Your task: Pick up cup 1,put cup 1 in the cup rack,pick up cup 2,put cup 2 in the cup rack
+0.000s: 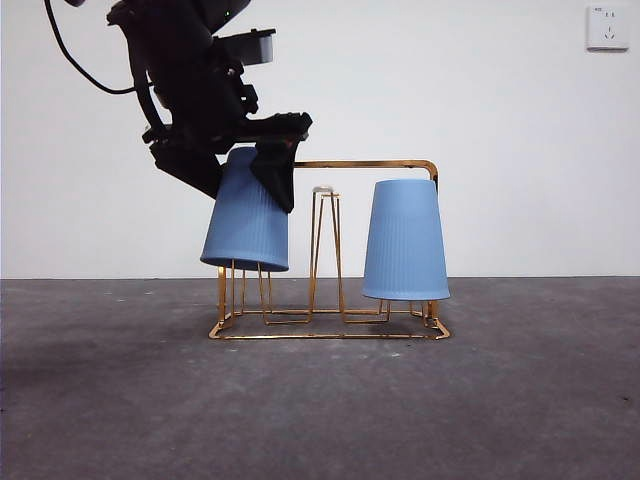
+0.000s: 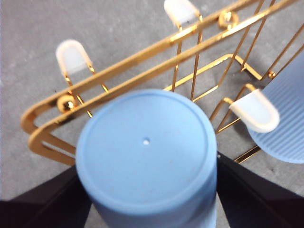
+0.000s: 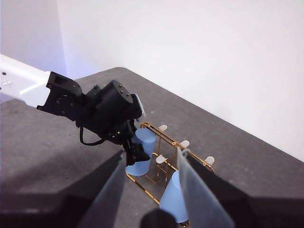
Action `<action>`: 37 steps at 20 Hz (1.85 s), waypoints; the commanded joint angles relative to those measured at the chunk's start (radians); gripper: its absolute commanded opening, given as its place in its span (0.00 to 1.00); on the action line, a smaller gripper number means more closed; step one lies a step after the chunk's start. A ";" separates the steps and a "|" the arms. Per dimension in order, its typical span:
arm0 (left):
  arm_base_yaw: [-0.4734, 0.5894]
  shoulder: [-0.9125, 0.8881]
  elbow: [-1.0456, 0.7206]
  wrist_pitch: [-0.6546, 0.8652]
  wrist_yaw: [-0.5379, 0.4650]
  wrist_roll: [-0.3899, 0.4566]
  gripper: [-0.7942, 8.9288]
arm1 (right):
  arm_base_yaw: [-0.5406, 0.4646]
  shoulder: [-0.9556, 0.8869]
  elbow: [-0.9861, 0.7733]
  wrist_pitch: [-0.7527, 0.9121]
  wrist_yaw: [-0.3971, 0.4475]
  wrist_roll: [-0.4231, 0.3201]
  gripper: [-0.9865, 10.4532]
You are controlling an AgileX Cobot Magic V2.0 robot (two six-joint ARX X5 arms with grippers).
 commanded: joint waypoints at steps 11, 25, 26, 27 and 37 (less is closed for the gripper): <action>0.021 0.047 -0.014 -0.090 0.006 -0.037 0.08 | 0.000 0.000 -0.003 0.007 0.001 -0.010 0.25; 0.021 -0.015 -0.011 -0.169 0.036 -0.041 0.60 | 0.000 0.000 -0.003 0.006 0.000 -0.010 0.25; 0.021 -0.028 -0.011 -0.181 0.037 -0.040 0.60 | 0.000 0.000 -0.003 0.006 0.000 -0.010 0.25; 0.021 -0.041 -0.011 -0.201 0.043 -0.040 0.60 | 0.000 0.000 -0.003 0.006 0.000 -0.010 0.25; 0.021 -0.239 -0.011 -0.498 0.166 -0.074 0.60 | 0.000 0.002 -0.003 -0.029 0.001 -0.006 0.25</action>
